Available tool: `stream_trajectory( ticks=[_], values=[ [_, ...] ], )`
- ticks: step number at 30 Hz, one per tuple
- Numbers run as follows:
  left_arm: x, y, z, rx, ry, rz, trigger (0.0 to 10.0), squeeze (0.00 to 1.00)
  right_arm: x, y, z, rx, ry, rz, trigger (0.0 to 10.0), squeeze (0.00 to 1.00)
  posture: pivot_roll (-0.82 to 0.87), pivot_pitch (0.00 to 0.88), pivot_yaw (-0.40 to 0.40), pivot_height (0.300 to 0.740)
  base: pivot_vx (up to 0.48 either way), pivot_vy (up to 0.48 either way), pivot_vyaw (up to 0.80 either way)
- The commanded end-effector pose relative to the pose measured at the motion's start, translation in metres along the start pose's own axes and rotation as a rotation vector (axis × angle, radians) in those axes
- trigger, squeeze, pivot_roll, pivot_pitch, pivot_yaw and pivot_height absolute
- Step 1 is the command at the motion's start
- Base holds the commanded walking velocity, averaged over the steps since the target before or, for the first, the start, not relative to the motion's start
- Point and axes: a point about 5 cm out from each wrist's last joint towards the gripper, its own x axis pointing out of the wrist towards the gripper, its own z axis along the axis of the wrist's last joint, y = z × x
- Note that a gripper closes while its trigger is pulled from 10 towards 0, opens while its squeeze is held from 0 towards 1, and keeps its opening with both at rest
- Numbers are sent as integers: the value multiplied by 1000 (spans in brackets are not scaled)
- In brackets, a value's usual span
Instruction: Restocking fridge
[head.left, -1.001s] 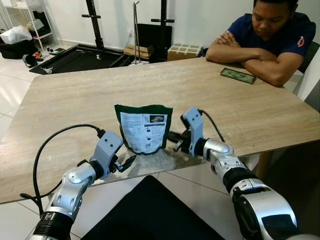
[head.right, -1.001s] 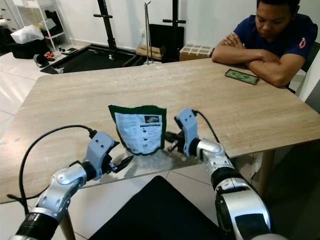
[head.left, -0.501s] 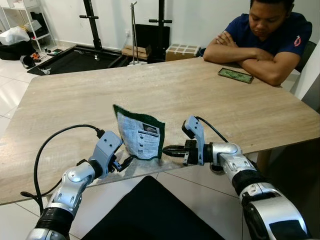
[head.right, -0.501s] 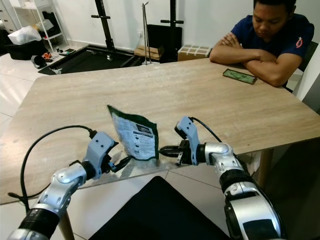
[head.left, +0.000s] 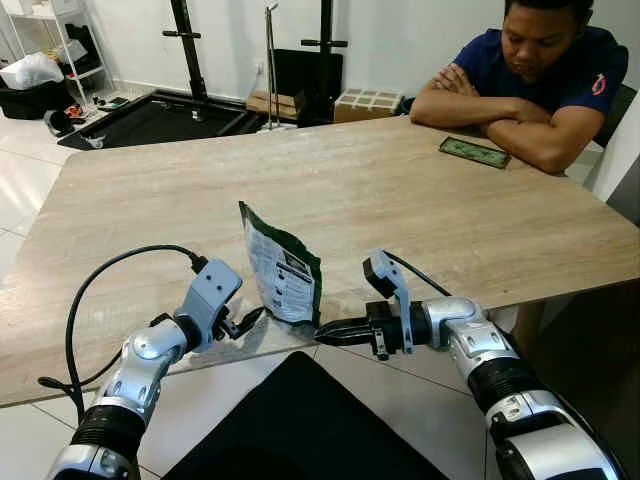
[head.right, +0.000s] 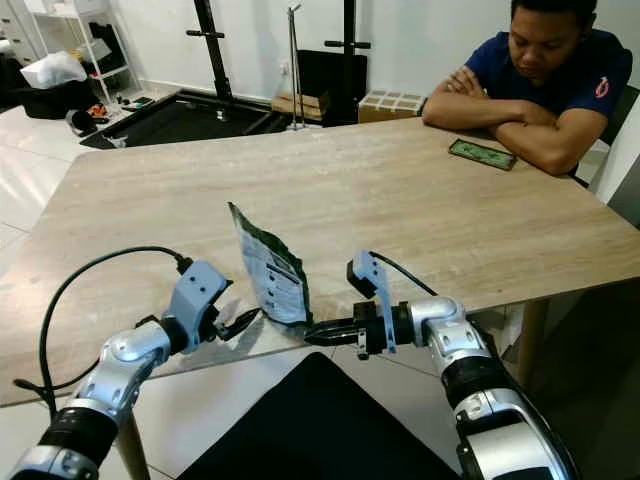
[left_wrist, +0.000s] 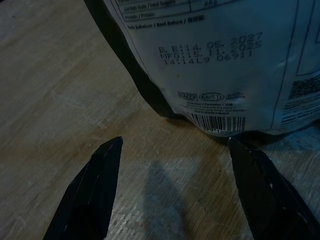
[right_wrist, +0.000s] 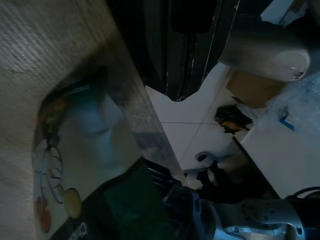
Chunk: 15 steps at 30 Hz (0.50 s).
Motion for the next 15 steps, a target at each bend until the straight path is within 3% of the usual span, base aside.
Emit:
stream_trajectory(
  ticks=[1,2,7,9,10,12,14,15],
  values=[
    [-6,2,-1,28,17,-6,10000,0,-12,-9,8,-37,2,-84,10000,0,-80,2,21,740,0,0,0],
    [-10,-2,-4,24,15,-12,10000,0,-28,-17,18,-58,-20,-164,10000,0,-78,3,23,740,0,0,0],
    [-16,-7,-9,3,17,-6,10000,0,-48,-21,34,-65,-86,-204,10000,0,-75,8,24,740,0,0,0],
    [-24,-15,-21,-20,43,-12,10000,0,-73,-21,61,-78,-206,-234,10000,0,-76,15,29,740,0,0,0],
    [-24,-15,-21,-20,43,-12,10000,0,-73,-21,61,-78,-206,-234,10000,0,-76,15,29,740,0,0,0],
    [-29,-24,-29,-36,62,-24,10000,0,-96,-26,84,-133,-280,-346,10000,0,-78,19,32,740,0,0,0],
    [-30,-26,-31,-41,64,-27,10000,0,-102,-29,91,-155,-294,-404,10000,0,-78,19,32,740,0,0,0],
    [-31,-30,-30,-48,61,-31,10000,0,-110,-34,105,-179,-341,-504,10000,0,-82,23,36,740,0,0,0]
  ],
)
